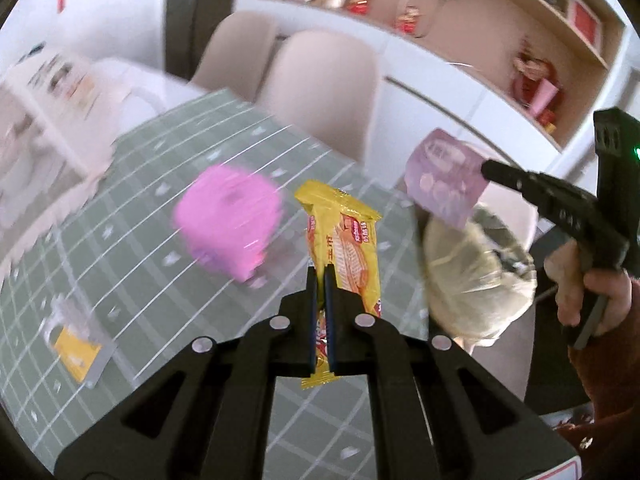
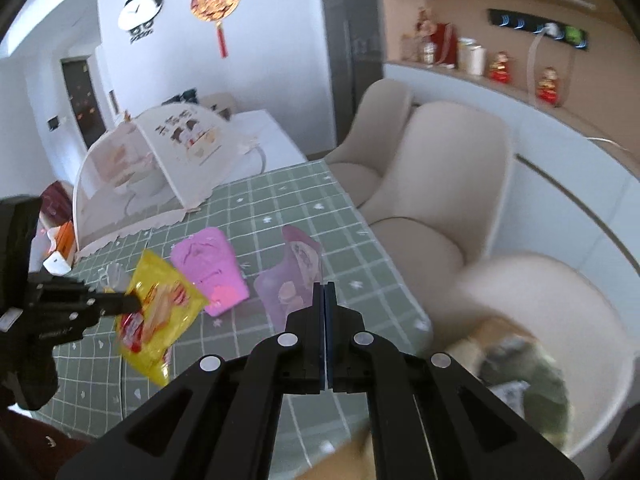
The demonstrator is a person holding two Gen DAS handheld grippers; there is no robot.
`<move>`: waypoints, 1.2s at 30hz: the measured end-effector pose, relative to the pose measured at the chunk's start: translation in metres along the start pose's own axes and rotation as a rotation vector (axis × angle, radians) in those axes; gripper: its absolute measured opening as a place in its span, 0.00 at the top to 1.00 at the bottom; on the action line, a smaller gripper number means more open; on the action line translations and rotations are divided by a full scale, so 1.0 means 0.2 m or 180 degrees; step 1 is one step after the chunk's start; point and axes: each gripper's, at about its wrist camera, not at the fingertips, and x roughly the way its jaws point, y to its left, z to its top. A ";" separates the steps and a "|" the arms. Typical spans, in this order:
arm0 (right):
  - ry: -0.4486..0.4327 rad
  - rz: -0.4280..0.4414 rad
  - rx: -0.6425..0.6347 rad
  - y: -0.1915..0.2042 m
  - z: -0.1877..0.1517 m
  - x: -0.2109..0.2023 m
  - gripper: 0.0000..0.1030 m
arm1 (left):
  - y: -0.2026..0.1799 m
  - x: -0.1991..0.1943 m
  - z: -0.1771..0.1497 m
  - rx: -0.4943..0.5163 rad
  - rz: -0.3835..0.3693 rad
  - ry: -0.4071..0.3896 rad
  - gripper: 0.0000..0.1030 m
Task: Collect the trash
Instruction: 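Carry the wafer bag and purple wrapper over the bin and open both tools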
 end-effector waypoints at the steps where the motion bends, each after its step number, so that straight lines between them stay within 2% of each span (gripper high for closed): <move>1: -0.0020 -0.0054 0.0016 -0.04 -0.02 -0.06 0.97 | -0.07 0.01 0.02 0.0066 -0.0050 -0.0025 0.97; 6: -0.0144 -0.0311 0.0141 -0.24 -0.14 -0.33 0.97 | -0.39 0.06 0.09 0.0352 -0.0292 -0.0087 0.97; 10: -0.0217 -0.0512 0.0269 -0.40 -0.24 -0.50 0.97 | -0.63 0.18 0.12 0.0517 -0.0485 -0.0018 0.97; 18: -0.0287 -0.0761 0.0570 -0.71 -0.41 -0.70 0.97 | -1.03 0.52 0.24 0.0529 -0.0959 0.0222 0.97; 21: -0.0287 -0.0805 0.0678 -0.80 -0.46 -0.72 0.97 | -1.17 0.67 0.27 0.0597 -0.0922 0.0304 0.97; 24: -0.0267 -0.0827 0.0740 -0.86 -0.50 -0.72 0.97 | -1.24 0.81 0.27 0.0616 -0.0740 0.0375 0.97; 27: -0.0234 -0.0810 0.0791 -0.92 -0.55 -0.70 0.97 | -1.23 0.91 0.26 0.0533 -0.0653 0.0449 0.97; 30: -0.0204 -0.0775 0.0851 -0.96 -0.58 -0.67 0.97 | -1.20 0.97 0.24 0.0428 -0.0682 0.0553 0.97; 32: -0.0185 -0.0719 0.0903 -0.99 -0.59 -0.64 0.97 | -1.19 1.01 0.22 0.0369 -0.0763 0.0653 0.94; 36: -0.0156 -0.0610 0.0945 -1.01 -0.59 -0.56 0.97 | -1.18 1.01 0.18 0.0324 -0.0693 0.0703 0.85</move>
